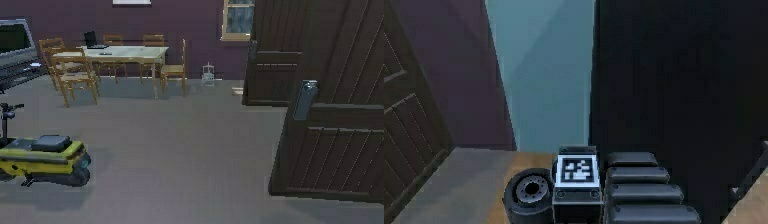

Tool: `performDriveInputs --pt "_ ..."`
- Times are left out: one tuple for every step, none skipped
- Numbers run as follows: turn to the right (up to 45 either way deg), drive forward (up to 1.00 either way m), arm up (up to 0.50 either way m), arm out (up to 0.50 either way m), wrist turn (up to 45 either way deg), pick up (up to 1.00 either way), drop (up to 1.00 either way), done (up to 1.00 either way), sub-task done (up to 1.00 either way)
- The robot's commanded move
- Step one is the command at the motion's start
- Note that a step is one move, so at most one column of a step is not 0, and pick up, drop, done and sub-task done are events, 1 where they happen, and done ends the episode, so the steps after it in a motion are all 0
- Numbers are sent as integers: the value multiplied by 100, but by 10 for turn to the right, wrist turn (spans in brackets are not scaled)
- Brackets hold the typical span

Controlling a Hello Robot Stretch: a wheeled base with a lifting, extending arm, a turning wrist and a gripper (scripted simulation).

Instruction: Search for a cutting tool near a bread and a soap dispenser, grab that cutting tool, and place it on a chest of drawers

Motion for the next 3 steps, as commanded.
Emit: performDriveInputs --pt "0 80 0 0 0 0 0 0 0" --pt "120 0 0 0 0 0 0 0 0" --pt "0 85 0 0 0 0 0 0 0"
